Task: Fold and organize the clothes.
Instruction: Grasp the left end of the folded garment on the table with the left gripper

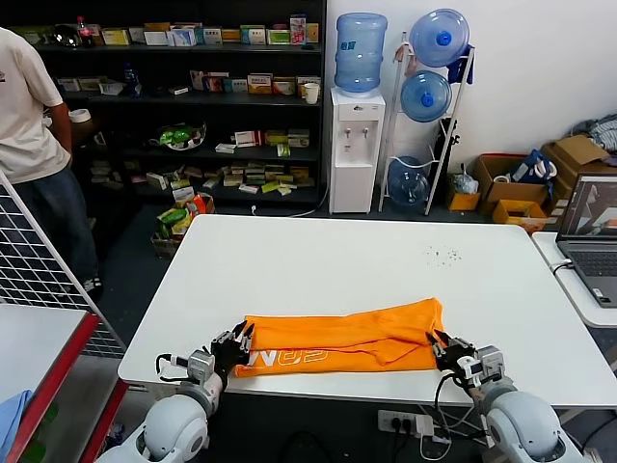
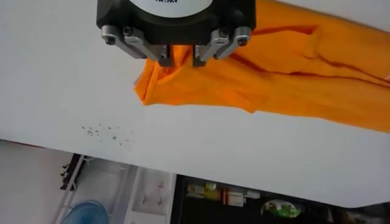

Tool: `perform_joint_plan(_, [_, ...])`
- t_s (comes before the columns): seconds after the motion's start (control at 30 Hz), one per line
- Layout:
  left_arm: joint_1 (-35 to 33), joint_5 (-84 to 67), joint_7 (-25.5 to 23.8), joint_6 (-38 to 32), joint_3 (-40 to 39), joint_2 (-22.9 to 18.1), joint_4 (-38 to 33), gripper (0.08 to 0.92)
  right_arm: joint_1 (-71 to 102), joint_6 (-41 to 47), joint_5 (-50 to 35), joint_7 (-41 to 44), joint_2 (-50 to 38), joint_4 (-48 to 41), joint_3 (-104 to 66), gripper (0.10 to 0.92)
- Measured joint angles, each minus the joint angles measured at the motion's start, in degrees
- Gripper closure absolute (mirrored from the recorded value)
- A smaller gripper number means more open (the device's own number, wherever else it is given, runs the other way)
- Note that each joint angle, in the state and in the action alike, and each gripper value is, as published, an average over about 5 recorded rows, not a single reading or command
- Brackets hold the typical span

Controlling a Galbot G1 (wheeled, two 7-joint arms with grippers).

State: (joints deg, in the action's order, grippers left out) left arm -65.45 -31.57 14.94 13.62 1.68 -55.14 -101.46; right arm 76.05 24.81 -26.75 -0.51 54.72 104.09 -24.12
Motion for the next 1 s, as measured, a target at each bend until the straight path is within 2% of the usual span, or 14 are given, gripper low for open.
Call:
perform_joint_plan(0.13, [-0.90, -0.84, 0.69, 0.09, 0.47, -0.73, -0.24, 0.537, 1.04, -0.32, -0.04, -0.36, 0.14, 1.39, -0.08, 0.532])
perform_joint_plan(0.3, [-1.33, -2.48, 1.20, 0.89, 0.63, -1.97, 0.73, 0.392, 2.25, -0.44, -0.28, -0.63, 0.08, 2.89, -0.41, 0.368])
perform_joint_plan(0.4, [-1.20, -3.67, 1.40, 1.53, 0.77, -2.49, 1.75, 0.373, 2.85, -0.44, -0.41, -0.66, -0.06, 3.71, -0.64, 0.281])
perform_joint_plan(0.57, [-0.72, -5.39, 1.27, 2.27, 0.59, -2.88, 2.91, 0.504, 3.37, -0.45, -0.76, -0.77, -0.27, 4.46, -0.90, 0.207])
perform_joint_plan(1.0, [-0.19, -5.98, -0.08, 2.63, 1.25, -2.36, 3.97, 0.863, 2.66, -1.66, -1.33, -1.28, 0.35, 4.62, -0.75, 0.203])
